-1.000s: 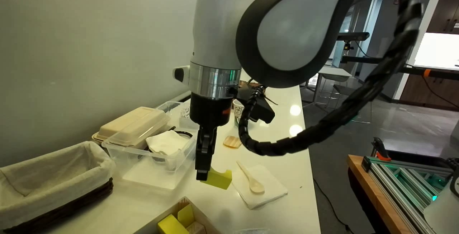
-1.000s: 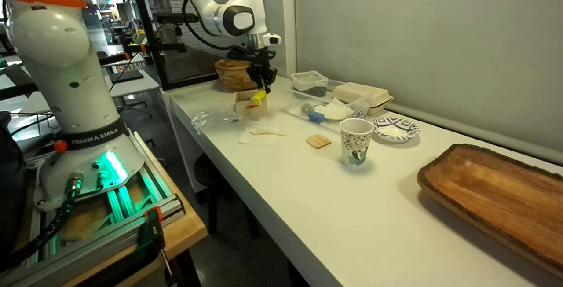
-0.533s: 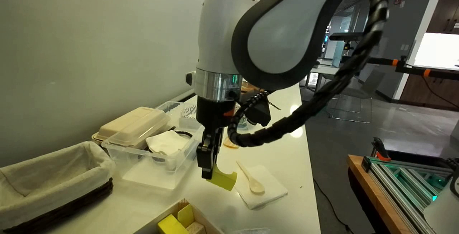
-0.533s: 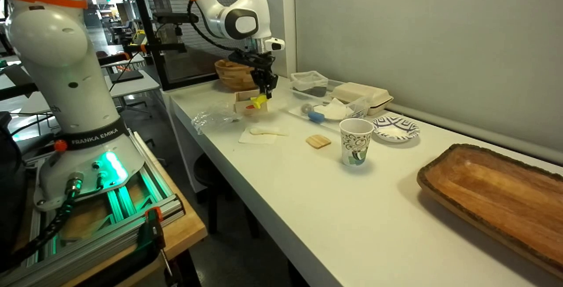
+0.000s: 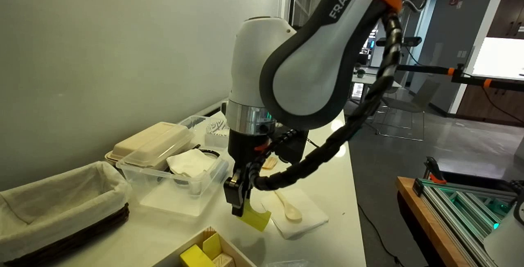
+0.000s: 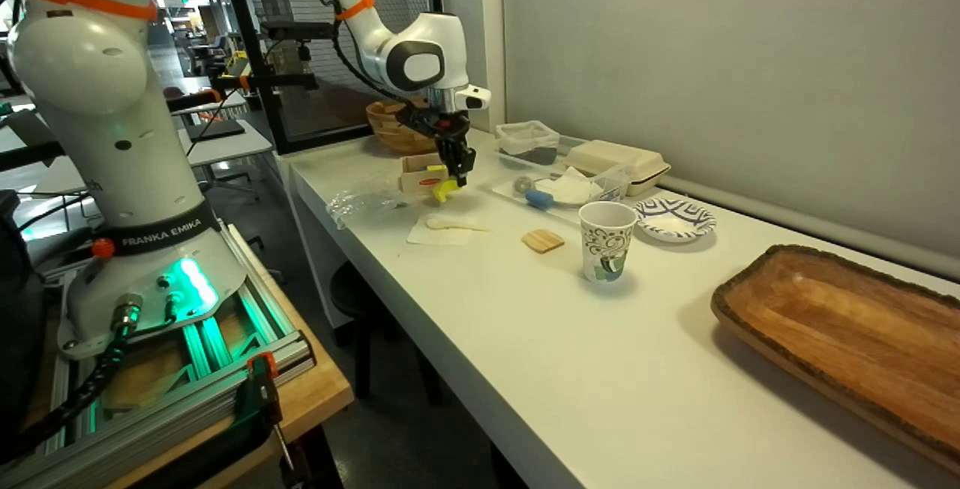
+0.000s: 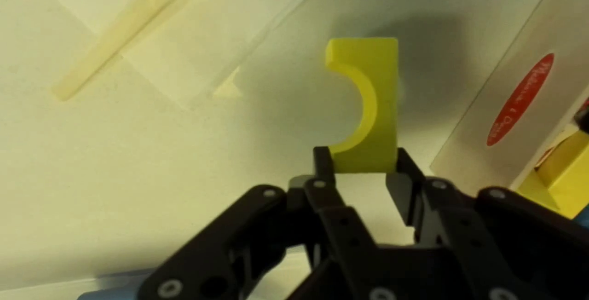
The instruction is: Remove two yellows block from the box
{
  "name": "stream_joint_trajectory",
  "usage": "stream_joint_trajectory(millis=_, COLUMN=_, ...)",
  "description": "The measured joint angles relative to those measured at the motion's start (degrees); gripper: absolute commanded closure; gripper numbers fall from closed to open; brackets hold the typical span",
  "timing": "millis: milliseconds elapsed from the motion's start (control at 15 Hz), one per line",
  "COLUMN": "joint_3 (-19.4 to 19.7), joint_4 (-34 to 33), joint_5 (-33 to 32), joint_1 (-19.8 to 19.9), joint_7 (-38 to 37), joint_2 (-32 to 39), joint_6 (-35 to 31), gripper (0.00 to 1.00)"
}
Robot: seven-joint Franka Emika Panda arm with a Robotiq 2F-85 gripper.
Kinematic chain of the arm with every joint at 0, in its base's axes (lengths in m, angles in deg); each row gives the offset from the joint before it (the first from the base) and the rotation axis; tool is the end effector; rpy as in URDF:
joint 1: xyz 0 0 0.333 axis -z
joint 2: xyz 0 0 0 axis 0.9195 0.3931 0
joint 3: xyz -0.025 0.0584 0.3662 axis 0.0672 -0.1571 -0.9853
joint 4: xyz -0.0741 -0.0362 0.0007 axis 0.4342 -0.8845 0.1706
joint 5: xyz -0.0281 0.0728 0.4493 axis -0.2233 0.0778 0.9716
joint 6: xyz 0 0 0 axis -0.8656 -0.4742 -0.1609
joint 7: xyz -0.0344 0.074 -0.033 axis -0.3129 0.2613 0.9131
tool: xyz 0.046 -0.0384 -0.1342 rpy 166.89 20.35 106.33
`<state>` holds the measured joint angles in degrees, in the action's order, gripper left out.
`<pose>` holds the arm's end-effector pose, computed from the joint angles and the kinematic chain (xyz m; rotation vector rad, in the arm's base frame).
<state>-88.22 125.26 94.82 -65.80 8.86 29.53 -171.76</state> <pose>0.5663 -0.0013 0.1438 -3.0916 0.1242 -0.1226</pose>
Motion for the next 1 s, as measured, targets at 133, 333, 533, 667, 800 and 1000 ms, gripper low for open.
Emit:
stream_joint_trajectory(millis=133, joint_3=0.0, joint_4=-0.1, joint_5=0.6, joint_1=0.3, joint_7=-0.7, joint_2=1.5, joint_6=-1.9, gripper=0.91)
stream_joint_trajectory(millis=333, joint_3=-0.2, joint_4=-0.4, joint_5=2.0, joint_1=1.0, joint_7=-0.8, joint_2=3.2, joint_6=-3.8, gripper=0.39)
stream_joint_trajectory(millis=533, joint_3=-0.8, joint_4=-0.6, joint_5=3.0, joint_1=1.6, joint_7=-1.3, joint_2=3.6, joint_6=-3.9, gripper=0.18)
stream_joint_trajectory(millis=667, joint_3=-1.7, joint_4=-0.7, joint_5=3.9, joint_1=1.8, joint_7=-1.4, joint_2=3.5, joint_6=-3.9, gripper=0.02)
stream_joint_trajectory(millis=800, joint_3=-3.6, joint_4=-0.9, joint_5=5.8, joint_1=2.0, joint_7=-1.6, joint_2=3.1, joint_6=-3.9, gripper=0.00)
stream_joint_trajectory(millis=1000, joint_3=-7.9, joint_4=-1.1, joint_5=10.2, joint_1=2.2, joint_7=-1.6, joint_2=1.5, joint_6=-3.9, gripper=0.00)
